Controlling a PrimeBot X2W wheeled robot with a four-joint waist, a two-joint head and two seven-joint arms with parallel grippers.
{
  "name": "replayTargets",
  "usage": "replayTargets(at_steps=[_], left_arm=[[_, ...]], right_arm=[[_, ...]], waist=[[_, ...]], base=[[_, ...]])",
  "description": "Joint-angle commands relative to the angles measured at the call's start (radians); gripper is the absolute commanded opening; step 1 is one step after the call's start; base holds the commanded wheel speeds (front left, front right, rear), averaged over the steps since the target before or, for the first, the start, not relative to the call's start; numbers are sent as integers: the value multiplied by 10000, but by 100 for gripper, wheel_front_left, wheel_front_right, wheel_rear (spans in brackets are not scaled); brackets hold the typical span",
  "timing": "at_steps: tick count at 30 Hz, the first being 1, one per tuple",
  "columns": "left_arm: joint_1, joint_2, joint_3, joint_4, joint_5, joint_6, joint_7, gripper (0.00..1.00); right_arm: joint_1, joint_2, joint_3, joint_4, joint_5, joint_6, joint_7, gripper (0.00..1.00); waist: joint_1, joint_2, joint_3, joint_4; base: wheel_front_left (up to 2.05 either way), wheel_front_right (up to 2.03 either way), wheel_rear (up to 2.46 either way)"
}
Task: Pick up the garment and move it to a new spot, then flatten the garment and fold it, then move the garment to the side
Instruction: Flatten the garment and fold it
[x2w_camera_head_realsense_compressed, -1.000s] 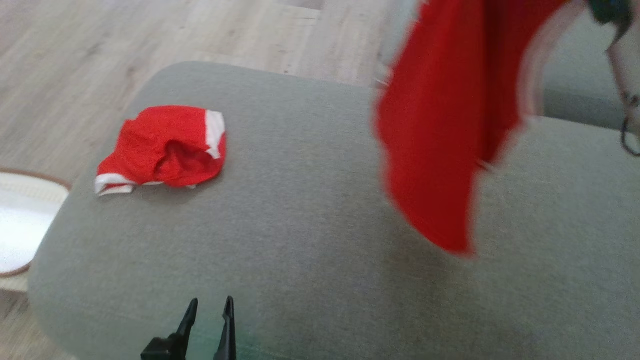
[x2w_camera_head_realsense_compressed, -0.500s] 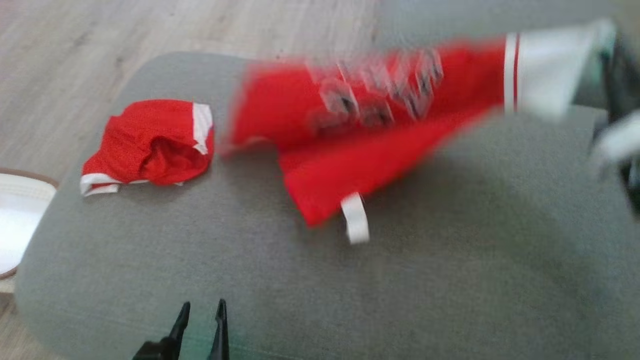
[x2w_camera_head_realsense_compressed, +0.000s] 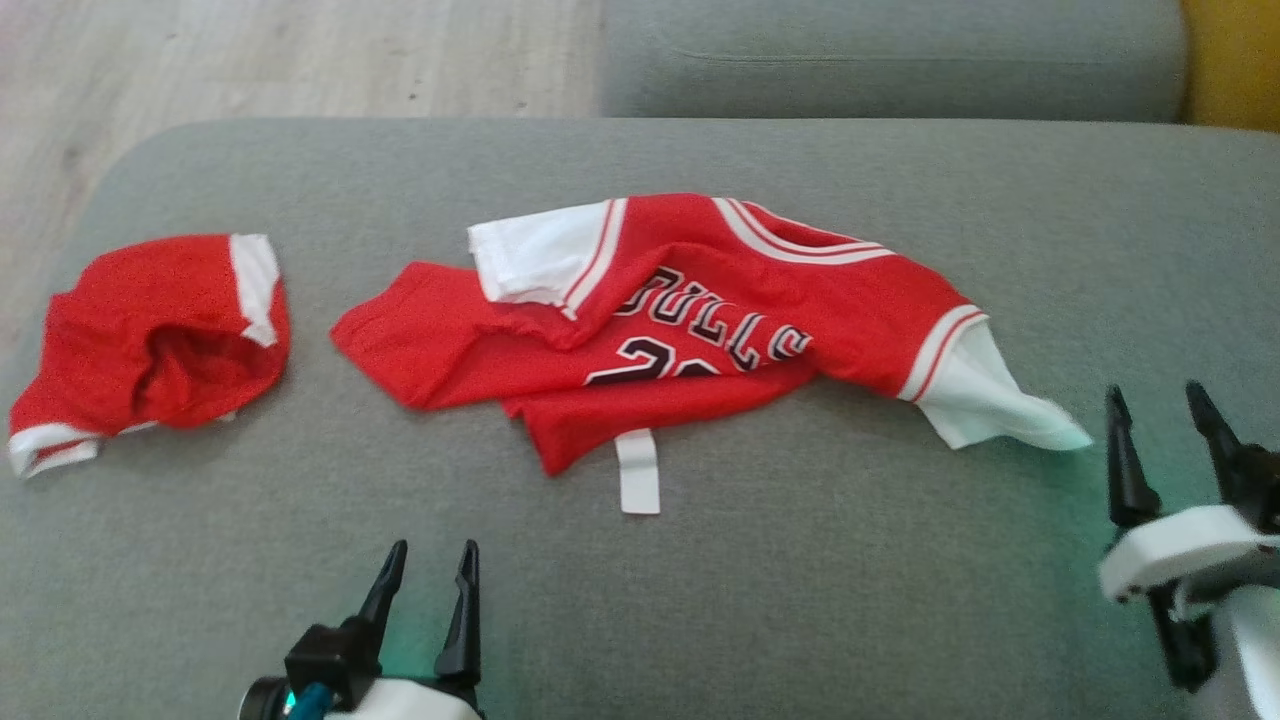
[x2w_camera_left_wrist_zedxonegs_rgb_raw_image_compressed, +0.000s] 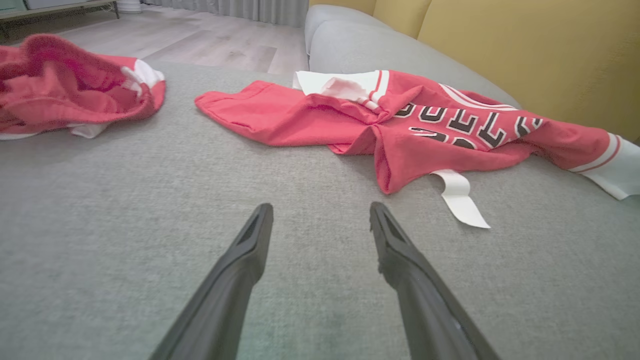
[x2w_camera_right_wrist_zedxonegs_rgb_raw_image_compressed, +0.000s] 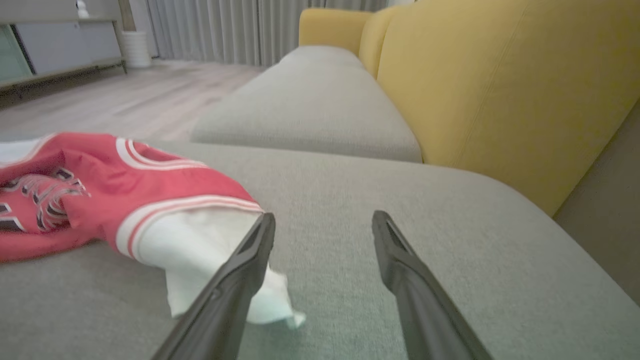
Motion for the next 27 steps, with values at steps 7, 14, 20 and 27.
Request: replayTargets(at_steps=[7, 14, 20, 27], left_arm=[[-921, 10, 12, -240, -456, 47, -53, 100], [-1874, 10, -241, 490, -865, -56, -53, 100], [-2472, 10, -549, 1174, -1417, -332, -53, 100], [-2702, 10, -1149, 1345, -2317, -414, -53, 73]], right_arm=[[206, 1248, 314, -1936, -426, -7, -67, 100], [16, 1727, 965, -2023, -433, -7, -67, 100], [-211, 1827, 1095, -1925, -383, -7, -67, 100], [-303, 1842, 979, -1831, -388, -7, -67, 100]], waist=[[0, 0, 269, -679], [0, 0, 919, -1088], [0, 0, 1336, -1389], [0, 0, 1531, -1599]], base=[[0, 0, 0], [0, 0, 0], [0, 0, 0], [0, 0, 0]])
